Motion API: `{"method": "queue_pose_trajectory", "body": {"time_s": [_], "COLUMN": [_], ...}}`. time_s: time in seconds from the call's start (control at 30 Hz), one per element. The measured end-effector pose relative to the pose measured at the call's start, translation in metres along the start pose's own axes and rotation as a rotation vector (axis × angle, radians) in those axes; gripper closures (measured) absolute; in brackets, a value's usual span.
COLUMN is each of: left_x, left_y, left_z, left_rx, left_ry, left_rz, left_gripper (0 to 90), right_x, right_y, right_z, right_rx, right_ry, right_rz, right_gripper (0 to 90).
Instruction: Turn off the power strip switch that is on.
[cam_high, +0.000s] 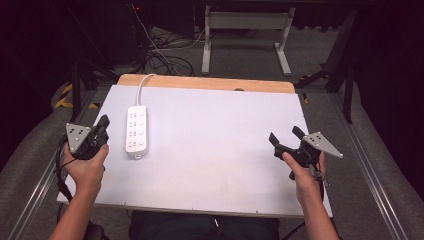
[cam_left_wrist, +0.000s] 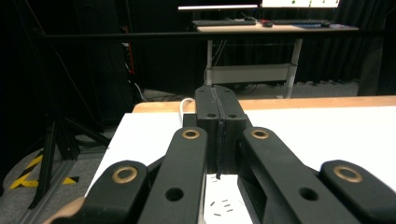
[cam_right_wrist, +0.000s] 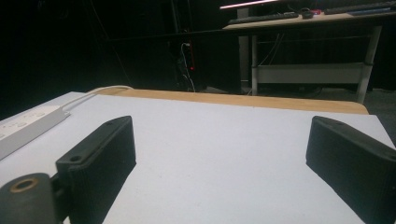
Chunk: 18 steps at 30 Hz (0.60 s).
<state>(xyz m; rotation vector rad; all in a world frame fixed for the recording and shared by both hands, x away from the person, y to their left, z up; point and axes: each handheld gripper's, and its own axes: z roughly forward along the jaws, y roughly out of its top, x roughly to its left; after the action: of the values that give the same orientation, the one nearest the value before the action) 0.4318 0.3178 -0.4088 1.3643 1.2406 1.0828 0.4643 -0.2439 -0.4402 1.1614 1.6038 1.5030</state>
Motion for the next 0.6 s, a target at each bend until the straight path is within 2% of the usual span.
{"method": "queue_pose_trajectory", "body": {"time_s": [0.1, 0.13, 0.17, 0.2, 0.23, 0.27, 0.3, 0.37, 0.47, 0.6], "left_x": [0.002, 0.003, 0.003, 0.003, 0.002, 0.001, 0.0, -0.002, -0.007, -0.009], "left_y": [-0.002, -0.002, -0.002, -0.003, -0.003, -0.004, -0.004, -0.004, -0.004, -0.005], "left_z": [0.003, 0.004, 0.006, 0.007, 0.009, 0.01, 0.01, 0.01, 0.01, 0.009], "left_rx": [0.006, 0.01, 0.014, 0.022, 0.028, 0.023, 0.014, 0.013, 0.013, 0.008], "left_ry": [0.0, -0.006, -0.014, -0.016, -0.01, -0.012, -0.013, -0.012, 0.008, -0.002], "left_rz": [0.002, -0.002, -0.002, -0.007, -0.015, -0.006, 0.021, 0.043, 0.059, 0.077], "left_gripper": [88.6, 82.1, 75.0, 46.6, 46.6, 36.5, 30.4, 14.6, 8.0, 5.5], "right_x": [-0.001, -0.001, -0.001, -0.001, -0.001, -0.002, -0.002, -0.002, -0.002, -0.002], "right_y": [-0.001, -0.001, 0.0, 0.0, 0.0, 0.0, 0.0, 0.0, 0.0, 0.001], "right_z": [0.0, 0.0, 0.0, -0.002, -0.002, -0.002, -0.003, -0.003, -0.003, -0.003], "right_rx": [0.003, 0.003, 0.001, 0.0, 0.0, -0.002, -0.003, -0.006, -0.005, -0.006], "right_ry": [-0.002, -0.003, -0.002, -0.004, -0.004, -0.004, -0.006, -0.009, -0.01, -0.005], "right_rz": [-0.005, -0.004, -0.001, 0.001, 0.001, 0.001, 0.001, 0.001, 0.001, 0.001], "right_gripper": [8.8, 8.8, 8.8, 8.8, 8.8, 8.8, 8.8, 8.8, 8.8, 8.8]}}
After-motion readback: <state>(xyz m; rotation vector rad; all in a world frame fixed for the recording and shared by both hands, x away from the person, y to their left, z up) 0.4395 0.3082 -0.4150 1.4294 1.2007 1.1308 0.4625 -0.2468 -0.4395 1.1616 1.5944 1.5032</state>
